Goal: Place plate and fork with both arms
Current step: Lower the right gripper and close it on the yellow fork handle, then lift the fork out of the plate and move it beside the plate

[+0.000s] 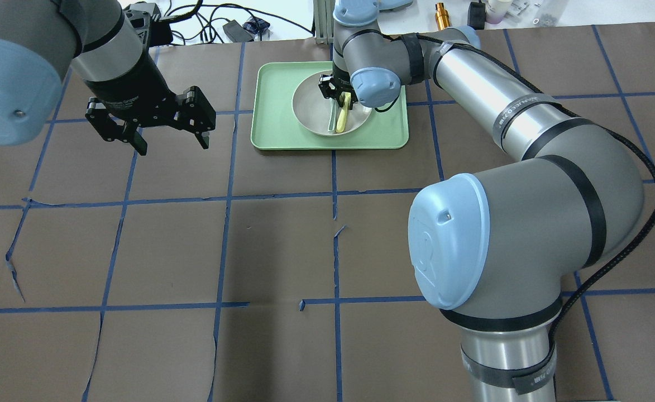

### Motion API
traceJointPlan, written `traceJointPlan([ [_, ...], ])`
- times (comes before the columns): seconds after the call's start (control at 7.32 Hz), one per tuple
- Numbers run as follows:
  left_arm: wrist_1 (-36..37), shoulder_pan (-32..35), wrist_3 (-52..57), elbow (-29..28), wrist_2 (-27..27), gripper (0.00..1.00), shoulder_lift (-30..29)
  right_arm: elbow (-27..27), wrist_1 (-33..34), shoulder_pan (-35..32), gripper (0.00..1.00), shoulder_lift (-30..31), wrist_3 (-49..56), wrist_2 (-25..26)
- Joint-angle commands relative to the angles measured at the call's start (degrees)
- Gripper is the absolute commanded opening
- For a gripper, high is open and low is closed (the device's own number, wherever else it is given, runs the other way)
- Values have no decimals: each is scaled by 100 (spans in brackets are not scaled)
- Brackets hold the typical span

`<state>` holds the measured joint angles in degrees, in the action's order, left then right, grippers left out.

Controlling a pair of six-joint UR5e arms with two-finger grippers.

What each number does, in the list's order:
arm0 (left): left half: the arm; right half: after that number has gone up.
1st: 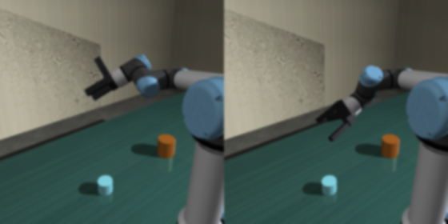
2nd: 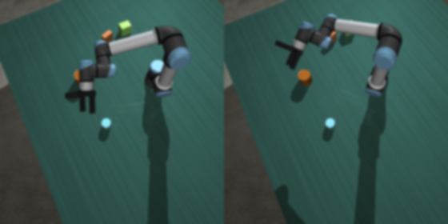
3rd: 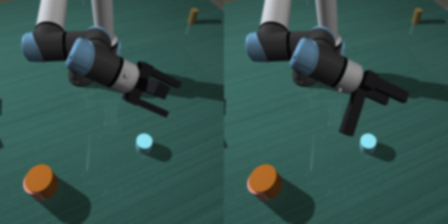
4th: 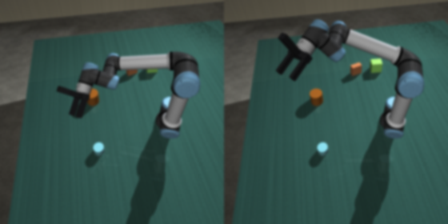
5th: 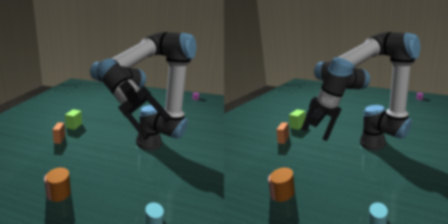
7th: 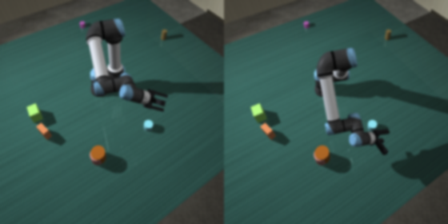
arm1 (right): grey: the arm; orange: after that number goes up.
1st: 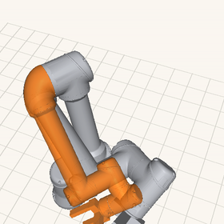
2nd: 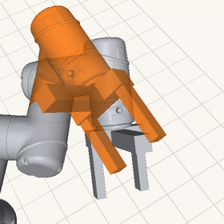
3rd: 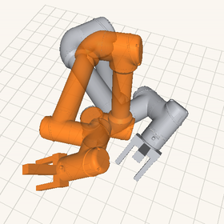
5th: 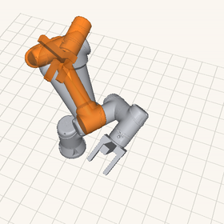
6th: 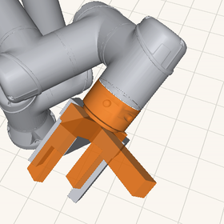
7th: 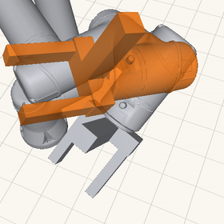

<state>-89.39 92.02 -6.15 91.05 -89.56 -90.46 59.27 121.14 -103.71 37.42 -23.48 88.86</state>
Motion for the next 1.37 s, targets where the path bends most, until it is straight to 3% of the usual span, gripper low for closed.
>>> traceJointPlan([
  [0.0,0,0,0,0,0,100,3,40,6,0,36,-6,2,0],
  [0.27,0,0,9,0,0,100,3,84,15,0,33,2,2,0],
  [0.55,0,0,0,-9,0,100,3,93,24,0,9,20,10,18],
  [1.23,9,0,0,-9,0,100,-6,224,-73,157,6,406,623,70],
])
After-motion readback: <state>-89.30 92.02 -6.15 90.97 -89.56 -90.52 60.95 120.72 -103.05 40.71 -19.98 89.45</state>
